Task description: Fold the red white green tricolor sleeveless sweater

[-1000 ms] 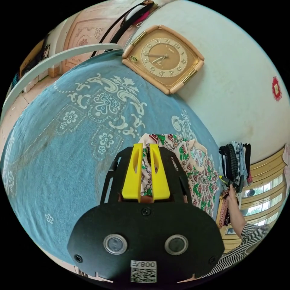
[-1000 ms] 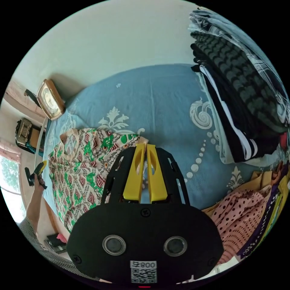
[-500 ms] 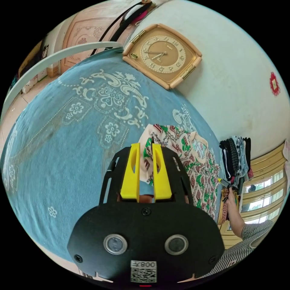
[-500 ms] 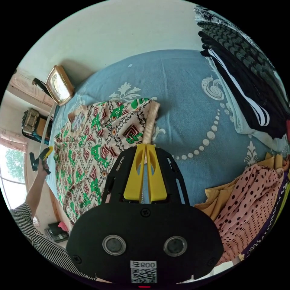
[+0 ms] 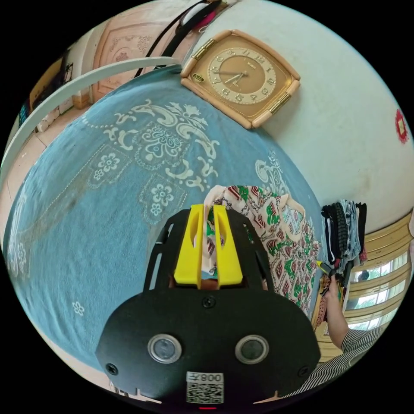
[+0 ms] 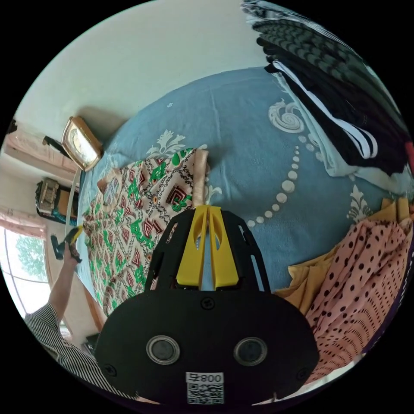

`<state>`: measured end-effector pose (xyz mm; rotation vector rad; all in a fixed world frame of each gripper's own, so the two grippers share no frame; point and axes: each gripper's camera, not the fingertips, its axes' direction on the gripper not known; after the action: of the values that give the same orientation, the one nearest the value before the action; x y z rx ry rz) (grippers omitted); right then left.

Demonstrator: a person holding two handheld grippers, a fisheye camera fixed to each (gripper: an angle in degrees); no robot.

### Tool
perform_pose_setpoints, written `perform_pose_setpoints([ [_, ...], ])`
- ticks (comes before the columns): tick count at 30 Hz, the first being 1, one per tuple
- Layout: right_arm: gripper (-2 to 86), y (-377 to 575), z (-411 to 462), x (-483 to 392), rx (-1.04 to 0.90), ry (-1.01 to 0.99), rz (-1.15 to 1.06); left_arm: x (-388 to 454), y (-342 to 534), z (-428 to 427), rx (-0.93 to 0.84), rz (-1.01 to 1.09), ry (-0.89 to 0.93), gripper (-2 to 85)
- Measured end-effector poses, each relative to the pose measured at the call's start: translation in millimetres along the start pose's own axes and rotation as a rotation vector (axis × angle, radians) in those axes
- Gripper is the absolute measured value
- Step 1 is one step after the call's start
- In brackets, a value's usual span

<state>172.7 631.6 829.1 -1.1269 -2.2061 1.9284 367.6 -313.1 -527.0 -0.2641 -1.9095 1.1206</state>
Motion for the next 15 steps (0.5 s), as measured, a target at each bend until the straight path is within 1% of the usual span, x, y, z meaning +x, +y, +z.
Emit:
perform_pose_setpoints([
  [2,-0.1,7.3,-6.8,5.6,0.036,-0.021,0.066,-3.5,14.3,-10.4,0.045,-0.024,0.041,4.6],
  [4,0.0,14.3,-14.0,7.2,0.06,-0.049,0.087,-3.0,37.7,-19.7,0.064,-0.017,0.114,4.7],
  [5,0.0,20.5,-19.2,5.5,0.074,-0.07,0.091,-1.8,44.0,-19.6,0.053,-0.011,0.122,4.7],
  [7,0.1,31.2,-22.8,-5.2,0.07,-0.095,0.047,4.3,67.4,-7.4,-0.072,0.03,0.105,4.1],
  [9,0.2,42.0,-18.2,-20.6,0.009,-0.051,-0.008,6.5,83.0,-2.5,-0.138,0.015,0.048,3.8],
  [10,0.3,50.8,-15.4,-29.7,-0.03,-0.025,-0.018,8.7,92.2,-9.5,-0.111,0.001,0.044,3.9],
  [11,0.4,62.0,-15.6,-39.8,-0.059,-0.037,-0.053,10.2,96.8,-14.2,-0.098,-0.003,0.058,4.3],
  [13,0.8,83.3,-19.2,-54.7,-0.094,-0.034,-0.103,19.0,119.3,-32.3,-0.077,0.043,0.158,6.1],
  [15,1.3,109.0,-23.9,-67.8,-0.126,-0.002,-0.152,23.4,141.2,-41.5,-0.104,0.071,0.184,7.4],
])
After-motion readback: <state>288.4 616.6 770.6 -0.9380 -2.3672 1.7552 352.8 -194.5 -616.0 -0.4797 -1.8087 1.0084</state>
